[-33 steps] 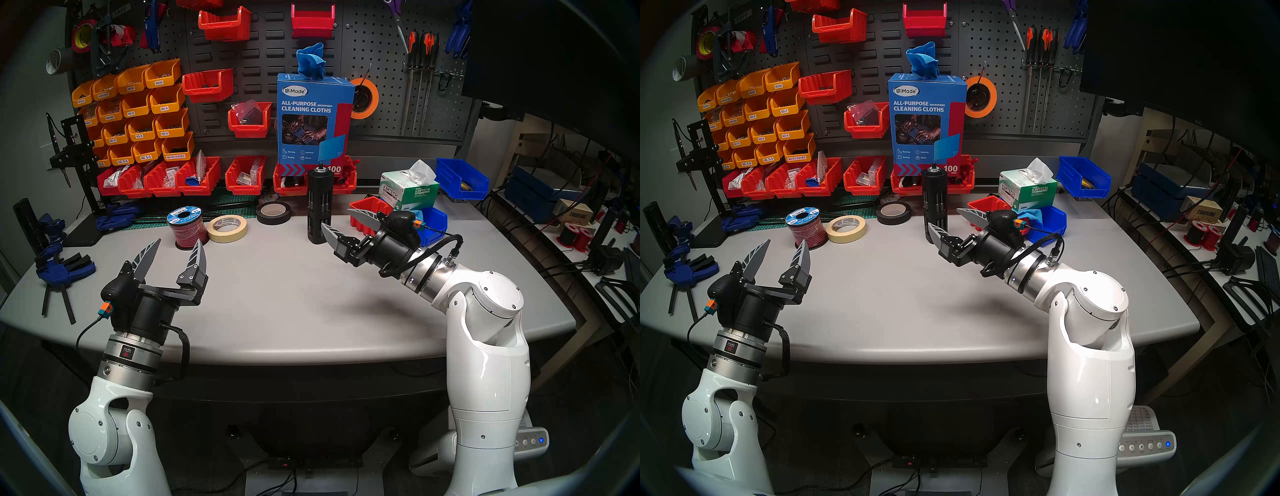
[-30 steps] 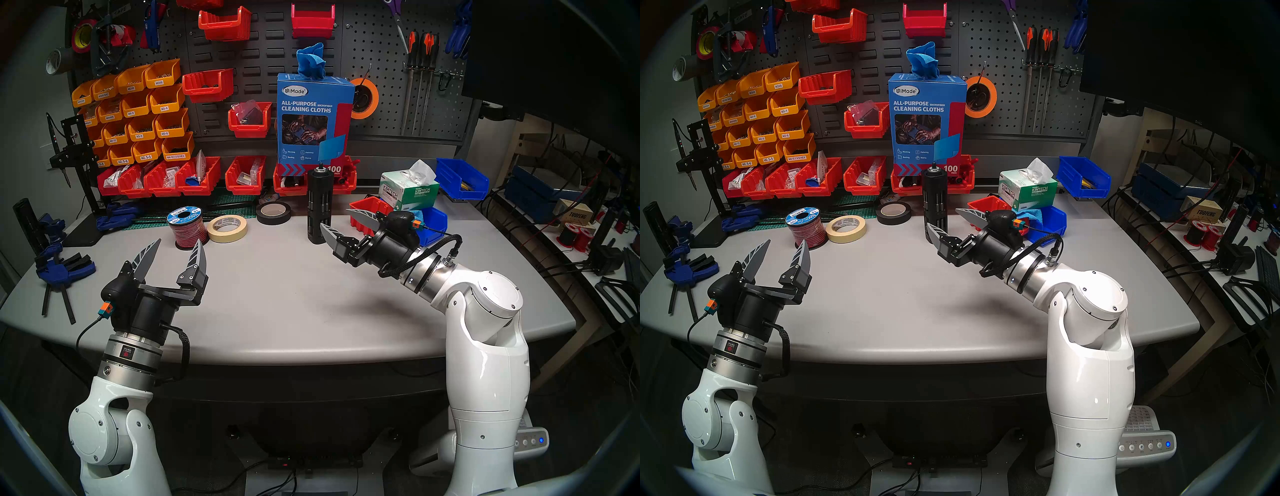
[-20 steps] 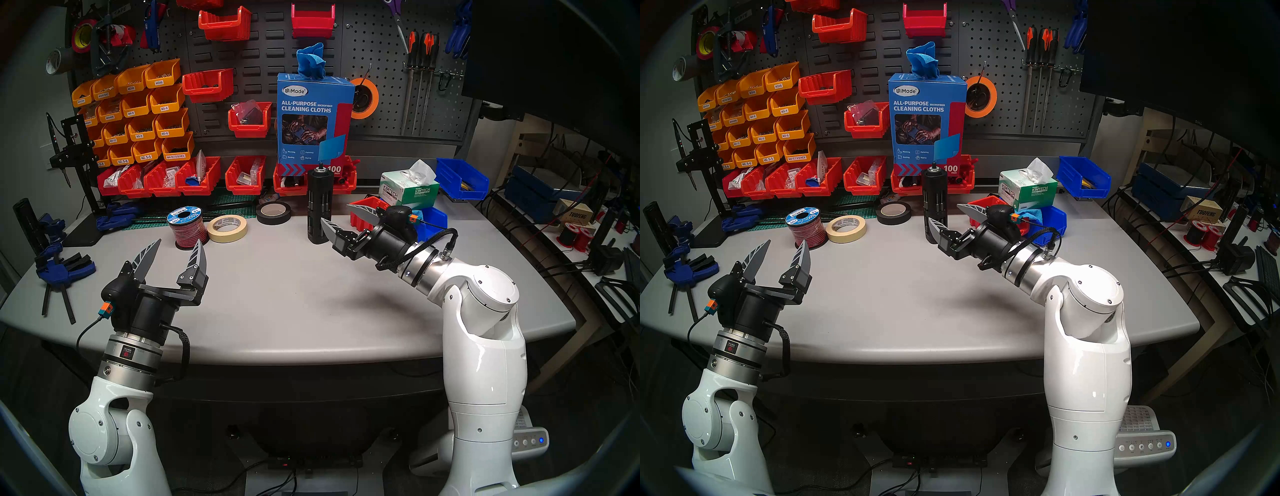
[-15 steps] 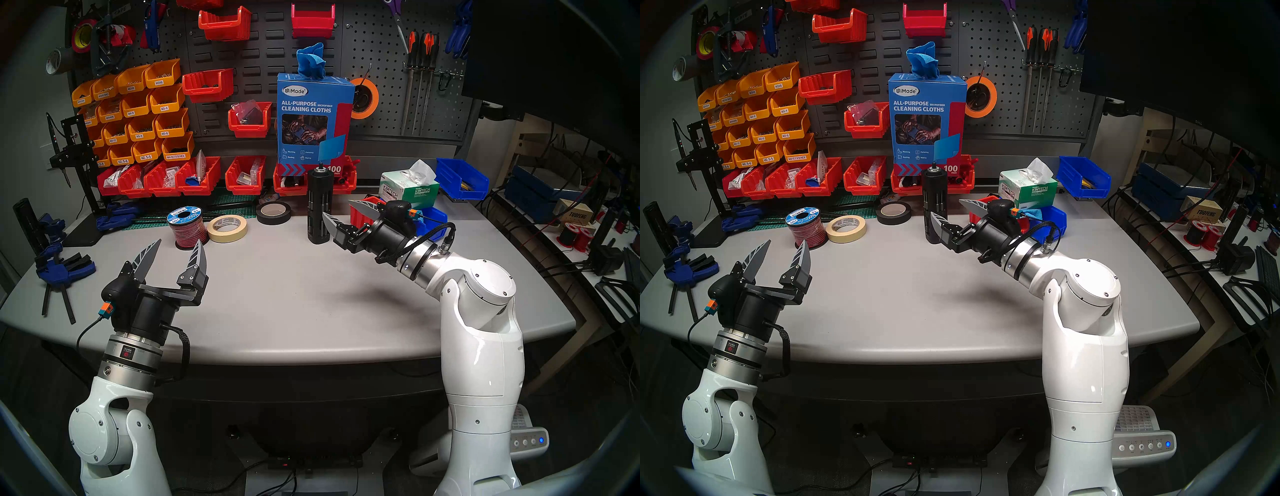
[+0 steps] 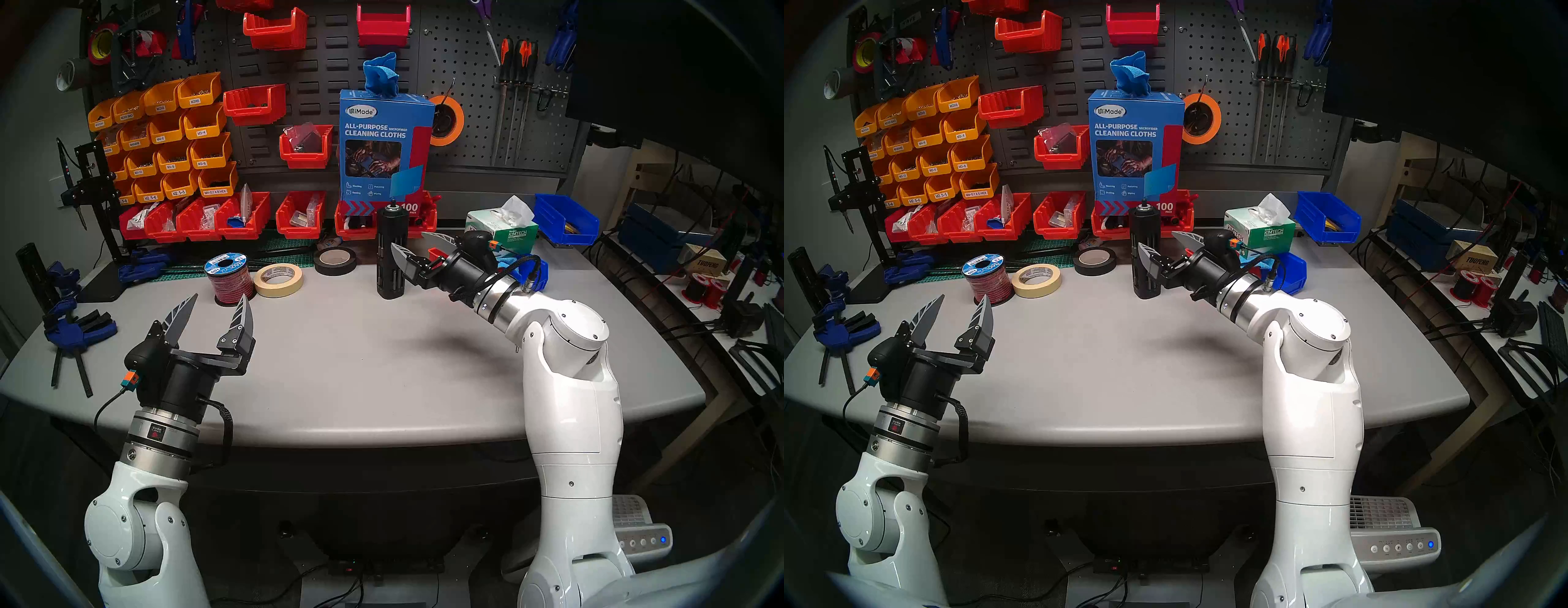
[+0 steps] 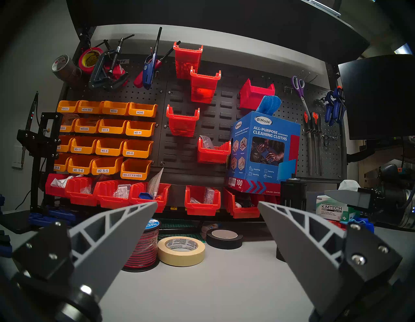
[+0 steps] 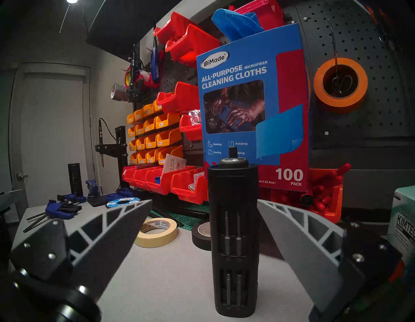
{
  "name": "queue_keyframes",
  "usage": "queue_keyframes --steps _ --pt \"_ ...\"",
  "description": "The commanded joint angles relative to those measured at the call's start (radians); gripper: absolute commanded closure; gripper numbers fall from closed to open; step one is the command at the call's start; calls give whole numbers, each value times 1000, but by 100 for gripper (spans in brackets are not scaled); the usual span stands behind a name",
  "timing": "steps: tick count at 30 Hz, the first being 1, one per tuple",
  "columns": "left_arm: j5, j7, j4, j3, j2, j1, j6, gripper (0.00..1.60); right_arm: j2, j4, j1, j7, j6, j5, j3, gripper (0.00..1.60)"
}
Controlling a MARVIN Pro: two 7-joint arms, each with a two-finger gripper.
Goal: Pick a screwdriver bit and insert it into the screwdriver
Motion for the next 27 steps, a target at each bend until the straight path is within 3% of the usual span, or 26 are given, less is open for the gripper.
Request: queue_keyframes --steps 1,17,18,27 --pt "-2 -1 -28 -1 1 -5 -7 0 -8 5 102 -25 -25 11 -15 0" --pt "-2 -1 -29 -1 0 -4 -7 0 25 181 255 -25 -35 17 -27 0" --pt "-2 -1 -29 -1 0 -4 -7 0 23 167 235 -35 -39 20 -30 0" --pt "-2 -1 -29 -1 1 -4 -7 0 34 263 311 -5 -50 37 -40 0"
